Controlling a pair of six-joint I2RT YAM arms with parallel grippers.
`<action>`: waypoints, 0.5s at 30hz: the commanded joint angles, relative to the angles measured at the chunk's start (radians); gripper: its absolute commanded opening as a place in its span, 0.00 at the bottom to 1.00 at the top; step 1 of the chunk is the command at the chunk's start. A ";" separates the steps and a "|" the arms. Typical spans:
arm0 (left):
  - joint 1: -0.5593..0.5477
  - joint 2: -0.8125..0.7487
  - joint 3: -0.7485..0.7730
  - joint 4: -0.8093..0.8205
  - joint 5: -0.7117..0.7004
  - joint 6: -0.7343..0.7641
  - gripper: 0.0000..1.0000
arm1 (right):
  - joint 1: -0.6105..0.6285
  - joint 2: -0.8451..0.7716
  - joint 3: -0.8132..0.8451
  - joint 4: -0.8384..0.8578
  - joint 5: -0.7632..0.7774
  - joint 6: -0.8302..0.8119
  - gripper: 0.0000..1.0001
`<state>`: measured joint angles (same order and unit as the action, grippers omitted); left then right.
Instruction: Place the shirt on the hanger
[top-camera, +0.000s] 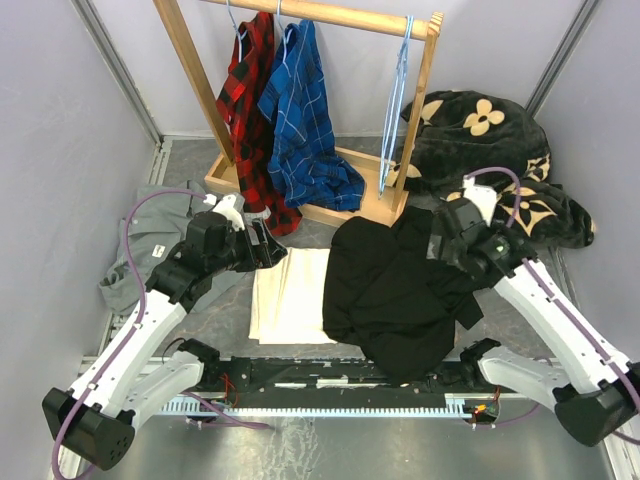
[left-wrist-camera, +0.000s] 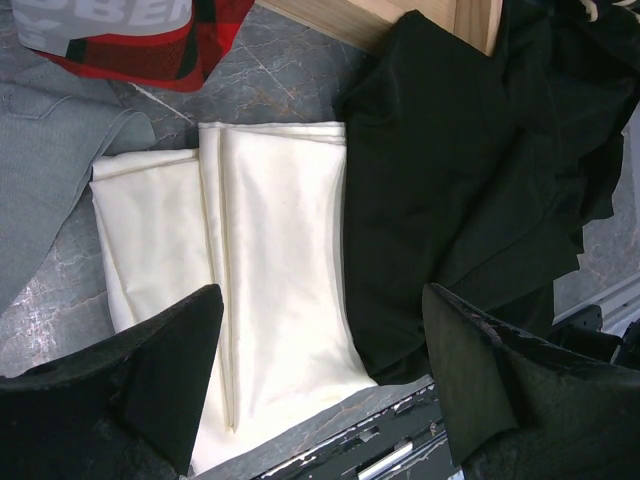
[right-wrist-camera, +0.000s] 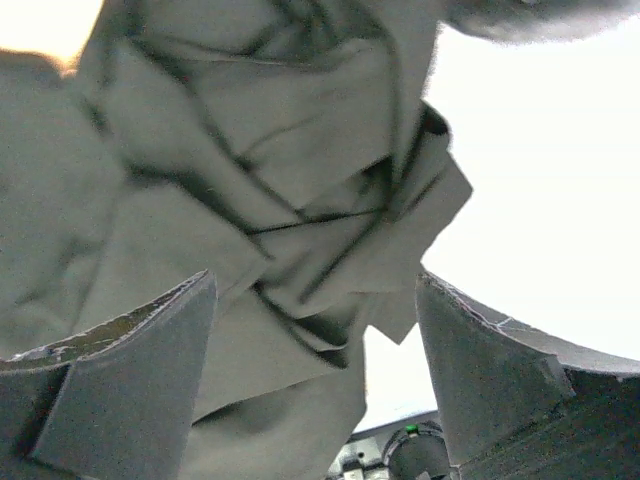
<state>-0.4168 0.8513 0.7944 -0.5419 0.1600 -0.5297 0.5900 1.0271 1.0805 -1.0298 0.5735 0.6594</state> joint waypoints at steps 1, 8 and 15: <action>0.000 -0.009 0.001 0.040 0.005 0.007 0.87 | -0.225 -0.006 -0.045 0.048 -0.097 -0.076 0.88; 0.000 -0.018 0.002 0.027 0.006 0.010 0.87 | -0.547 0.109 -0.045 0.214 -0.318 -0.163 0.91; 0.000 -0.021 0.008 0.009 0.004 0.018 0.87 | -0.802 0.222 -0.073 0.460 -0.684 -0.209 0.93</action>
<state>-0.4168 0.8474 0.7944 -0.5438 0.1600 -0.5297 -0.1165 1.2186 1.0168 -0.7635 0.1398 0.4957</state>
